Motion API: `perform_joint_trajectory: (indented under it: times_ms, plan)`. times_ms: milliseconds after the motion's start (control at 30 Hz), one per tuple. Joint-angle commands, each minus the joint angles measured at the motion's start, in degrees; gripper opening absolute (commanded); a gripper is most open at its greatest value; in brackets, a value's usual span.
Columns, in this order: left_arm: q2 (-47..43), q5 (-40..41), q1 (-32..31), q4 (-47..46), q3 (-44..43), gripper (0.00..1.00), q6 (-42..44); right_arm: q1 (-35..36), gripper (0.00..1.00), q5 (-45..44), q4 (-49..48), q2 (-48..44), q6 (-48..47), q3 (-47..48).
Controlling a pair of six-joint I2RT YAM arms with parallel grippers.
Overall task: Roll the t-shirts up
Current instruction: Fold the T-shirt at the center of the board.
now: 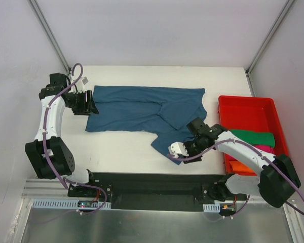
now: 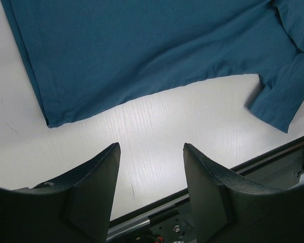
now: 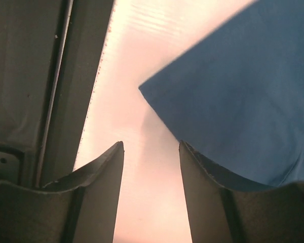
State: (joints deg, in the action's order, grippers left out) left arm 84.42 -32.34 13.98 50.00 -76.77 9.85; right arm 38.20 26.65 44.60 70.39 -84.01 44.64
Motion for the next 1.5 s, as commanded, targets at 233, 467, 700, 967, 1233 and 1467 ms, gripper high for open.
perform_joint_trajectory:
  times_ms: [233, 467, 700, 967, 1233, 1467]
  plan:
    - [1.1, 1.3, 0.5, 1.2, 2.6, 0.52, 0.8, 9.6, 0.40, 2.5, -7.5, 4.7, -13.4, -2.3]
    - [0.8, 1.6, 0.6, 1.7, 3.0, 0.52, 1.4, 12.6, 0.33, -0.5, -9.4, 8.4, -11.8, -2.7]
    - [1.3, 1.5, 1.1, 2.1, 2.9, 0.52, 1.7, 13.9, 0.31, -2.6, -9.6, 10.6, -11.6, -3.1]
    - [2.2, 0.8, 1.1, 2.3, 2.2, 0.52, 1.0, 13.8, 0.36, -4.6, -9.9, 9.2, -11.0, -3.9]
    - [3.0, 1.0, 1.1, 2.4, 1.8, 0.52, 0.5, 13.7, 0.32, -6.8, -11.8, 10.1, -11.3, -6.0]
    - [3.3, 9.3, 2.1, 1.6, 4.5, 0.51, -1.1, 13.5, 0.01, -11.5, -17.6, 11.0, -4.3, -6.4]
